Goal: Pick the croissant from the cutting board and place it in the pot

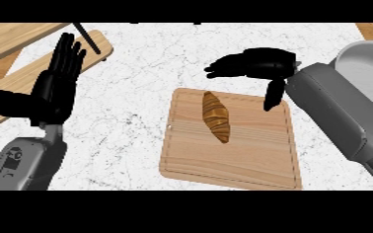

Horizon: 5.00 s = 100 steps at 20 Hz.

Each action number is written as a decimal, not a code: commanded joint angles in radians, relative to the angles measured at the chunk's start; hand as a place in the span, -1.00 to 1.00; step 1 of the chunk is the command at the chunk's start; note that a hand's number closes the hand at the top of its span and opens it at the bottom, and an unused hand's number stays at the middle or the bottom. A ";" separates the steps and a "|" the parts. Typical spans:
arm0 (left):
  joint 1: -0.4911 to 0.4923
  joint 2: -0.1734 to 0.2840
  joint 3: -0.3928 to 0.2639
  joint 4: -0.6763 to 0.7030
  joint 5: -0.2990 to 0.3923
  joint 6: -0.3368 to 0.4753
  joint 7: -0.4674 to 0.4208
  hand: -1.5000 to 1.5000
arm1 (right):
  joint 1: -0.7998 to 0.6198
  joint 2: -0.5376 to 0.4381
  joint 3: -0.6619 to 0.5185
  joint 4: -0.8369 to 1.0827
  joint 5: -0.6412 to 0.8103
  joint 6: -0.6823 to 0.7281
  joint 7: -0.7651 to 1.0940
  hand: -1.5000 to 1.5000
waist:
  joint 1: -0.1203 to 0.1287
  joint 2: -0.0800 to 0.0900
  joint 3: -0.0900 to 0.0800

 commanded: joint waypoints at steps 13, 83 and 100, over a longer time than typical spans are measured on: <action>-0.014 -0.047 0.050 0.086 -0.052 -0.048 -0.051 0.00 | 0.018 0.138 -0.026 0.157 0.115 -0.048 -0.174 -1.00 | -0.013 0.000 0.000; -0.010 -0.084 0.136 -0.020 -0.124 -0.105 0.076 0.00 | -0.236 0.143 -0.661 0.248 1.017 -0.795 2.028 1.00 | -0.010 -0.006 -0.004; 0.032 -0.101 0.150 -0.069 -0.143 -0.085 0.102 0.00 | 0.282 -0.013 -0.830 -0.300 0.860 -0.607 1.829 1.00 | -0.049 -0.015 0.000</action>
